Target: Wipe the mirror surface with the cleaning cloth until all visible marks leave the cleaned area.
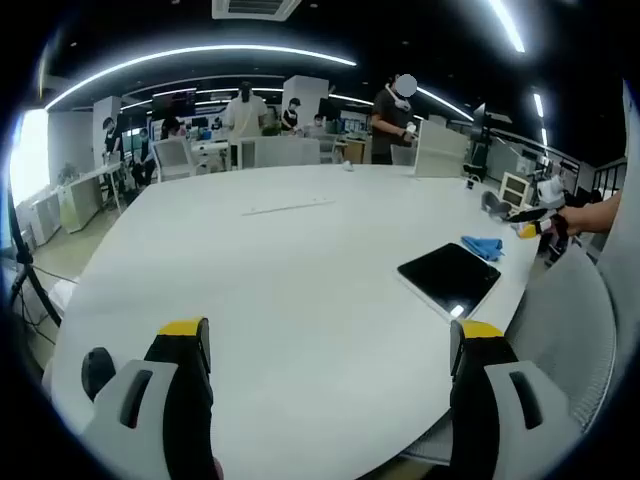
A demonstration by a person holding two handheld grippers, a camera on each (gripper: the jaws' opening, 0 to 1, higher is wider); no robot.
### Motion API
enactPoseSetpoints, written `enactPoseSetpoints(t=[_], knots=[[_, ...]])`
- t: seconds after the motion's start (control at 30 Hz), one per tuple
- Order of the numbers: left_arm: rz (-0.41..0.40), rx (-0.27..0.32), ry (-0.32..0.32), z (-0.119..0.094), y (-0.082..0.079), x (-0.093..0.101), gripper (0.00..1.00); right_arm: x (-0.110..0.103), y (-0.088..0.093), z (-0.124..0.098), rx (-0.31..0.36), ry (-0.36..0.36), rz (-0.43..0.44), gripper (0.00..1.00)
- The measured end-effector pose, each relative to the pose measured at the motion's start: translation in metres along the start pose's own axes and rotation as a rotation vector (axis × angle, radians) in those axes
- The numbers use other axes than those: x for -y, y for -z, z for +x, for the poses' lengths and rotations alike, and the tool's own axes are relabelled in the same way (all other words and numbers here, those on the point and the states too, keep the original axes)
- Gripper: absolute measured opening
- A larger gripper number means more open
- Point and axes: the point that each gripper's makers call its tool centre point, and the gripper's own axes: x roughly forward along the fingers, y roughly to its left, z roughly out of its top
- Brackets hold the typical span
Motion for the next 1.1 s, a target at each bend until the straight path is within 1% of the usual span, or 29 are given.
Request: enactPoseSetpoints(t=[0.07,0.17,0.23,0.27,0.3,0.33,0.37,0.4,0.43,0.5,0.53,0.57,0.6,0.63,0.67,0.7,0.73,0.8,0.87,0.9,0.97,1.0,1.03,1.1], knots=[[0.014,0.009,0.004,-0.002,-0.003,0.009,0.99,-0.001,-0.002,-0.004,0.012,-0.021,-0.01,0.98],[0.026,-0.006,-0.002,-0.005,-0.002,0.01,0.99,0.006,0.0,-0.002,0.015,-0.042,-0.004,0.98],[-0.001,-0.007,-0.028,-0.011,-0.004,0.009,0.99,0.005,-0.005,-0.003,0.018,-0.063,0.021,0.98],[-0.02,0.006,-0.041,-0.013,-0.008,0.009,0.99,0.002,-0.009,-0.003,0.022,-0.08,0.026,0.98],[-0.039,0.025,-0.049,-0.015,-0.014,0.012,0.99,-0.001,-0.009,-0.001,0.01,-0.089,0.031,0.98],[-0.047,0.04,-0.048,-0.013,-0.017,0.013,0.99,-0.004,-0.009,0.0,-0.003,-0.095,0.026,0.98],[-0.044,0.032,-0.042,-0.01,-0.014,0.013,0.99,-0.008,-0.011,0.0,0.003,-0.097,0.013,0.98],[-0.031,0.009,-0.041,-0.005,-0.009,0.013,0.99,-0.01,-0.014,0.002,0.021,-0.102,0.013,0.98],[-0.024,0.002,-0.043,-0.003,-0.008,0.012,0.99,-0.011,-0.014,0.003,0.03,-0.105,0.013,0.98],[-0.007,0.013,-0.03,-0.001,-0.013,0.018,0.99,-0.008,-0.008,0.009,0.027,-0.088,0.001,0.98],[0.0,0.025,-0.022,-0.001,-0.016,0.021,0.99,-0.003,-0.002,0.011,0.018,-0.066,0.014,0.98],[-0.003,0.023,-0.021,-0.002,-0.016,0.022,0.99,0.001,0.001,0.009,0.006,-0.04,0.059,0.98],[-0.011,0.021,-0.006,-0.002,-0.017,0.025,0.99,0.001,-0.004,0.004,0.03,-0.023,0.097,0.98],[-0.018,0.022,0.009,-0.002,-0.019,0.031,0.99,0.001,-0.009,0.0,0.052,-0.015,0.105,0.98],[-0.018,0.019,0.012,-0.001,-0.019,0.032,0.99,0.001,-0.012,-0.004,0.061,-0.008,0.115,0.98],[-0.015,-0.001,0.02,0.001,-0.018,0.034,0.99,0.001,-0.014,-0.007,0.063,-0.009,0.108,0.98],[-0.014,-0.003,0.022,0.002,-0.019,0.034,0.99,0.001,-0.015,-0.009,0.068,-0.009,0.099,0.98],[0.0,0.008,0.02,0.006,-0.022,0.027,0.99,0.005,-0.015,-0.01,0.071,-0.007,0.087,0.98],[-0.004,-0.004,0.005,0.007,-0.023,0.022,0.99,0.007,-0.016,-0.01,0.076,-0.011,0.115,0.99],[-0.007,-0.003,0.003,0.006,-0.025,0.022,0.99,0.008,-0.016,-0.01,0.073,-0.018,0.126,0.98],[0.003,0.011,0.0,0.001,-0.028,0.023,0.99,0.008,-0.013,-0.008,0.046,-0.026,0.094,0.98],[-0.001,0.009,0.002,-0.002,-0.027,0.025,0.99,0.009,-0.013,-0.008,0.042,-0.029,0.075,0.98],[-0.005,0.01,0.004,-0.004,-0.027,0.028,0.99,0.01,-0.015,-0.009,0.047,-0.031,0.077,0.98],[-0.023,-0.001,-0.008,-0.006,-0.019,0.025,0.99,0.013,-0.017,-0.011,0.045,-0.032,0.078,0.98]])
